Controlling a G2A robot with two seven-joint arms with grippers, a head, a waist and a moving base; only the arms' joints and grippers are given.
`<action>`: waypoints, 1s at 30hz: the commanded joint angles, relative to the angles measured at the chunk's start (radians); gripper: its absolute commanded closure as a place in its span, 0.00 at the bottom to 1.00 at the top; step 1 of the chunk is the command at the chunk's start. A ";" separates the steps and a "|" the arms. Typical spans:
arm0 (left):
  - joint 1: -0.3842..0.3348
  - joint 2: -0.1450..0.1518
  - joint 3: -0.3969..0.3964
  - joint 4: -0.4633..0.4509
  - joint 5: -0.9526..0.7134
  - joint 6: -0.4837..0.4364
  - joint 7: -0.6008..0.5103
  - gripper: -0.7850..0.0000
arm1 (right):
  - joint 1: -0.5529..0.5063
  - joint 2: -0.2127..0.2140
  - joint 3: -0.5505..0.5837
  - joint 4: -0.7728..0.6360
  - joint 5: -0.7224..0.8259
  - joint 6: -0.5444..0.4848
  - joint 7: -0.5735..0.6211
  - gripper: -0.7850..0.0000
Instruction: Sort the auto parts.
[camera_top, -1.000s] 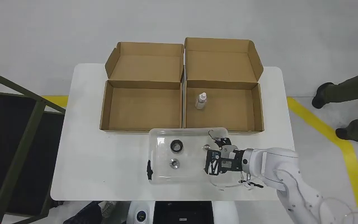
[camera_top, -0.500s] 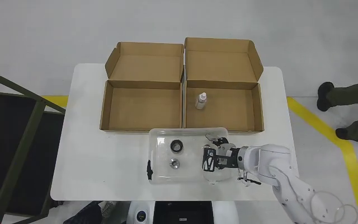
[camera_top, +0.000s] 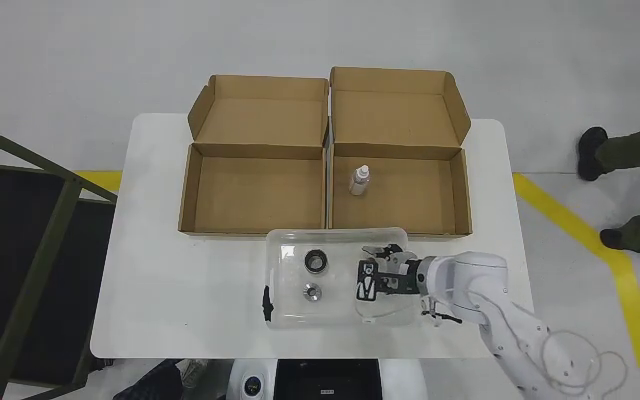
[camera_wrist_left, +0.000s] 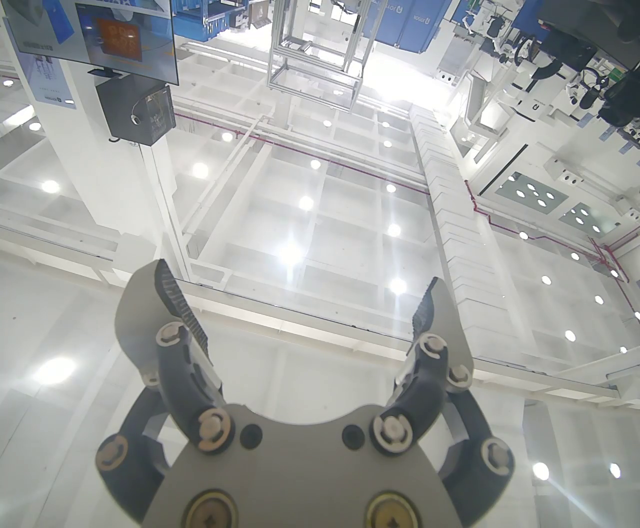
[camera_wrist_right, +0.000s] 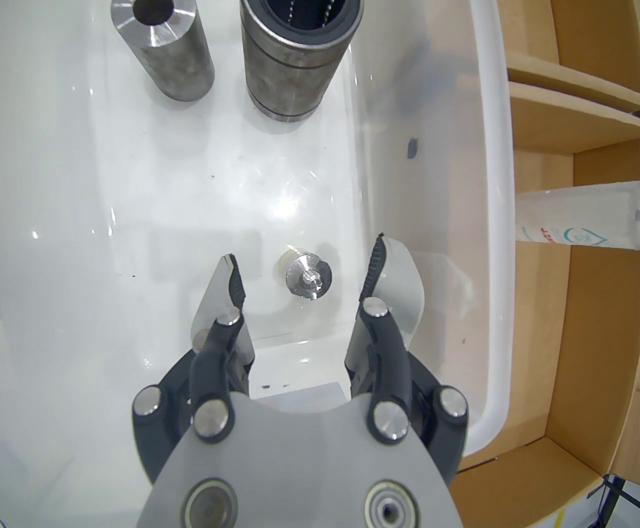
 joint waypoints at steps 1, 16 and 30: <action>0.000 0.000 0.000 0.000 0.000 0.000 0.000 0.00 | 0.006 0.000 -0.008 0.005 -0.004 -0.002 0.005 0.51; 0.000 0.000 0.000 0.000 0.000 0.000 0.000 0.00 | 0.056 -0.005 -0.056 0.046 0.021 -0.004 0.026 1.00; 0.000 0.000 0.000 0.000 0.000 0.000 0.000 0.00 | 0.002 0.012 0.000 -0.092 0.126 -0.023 -0.057 1.00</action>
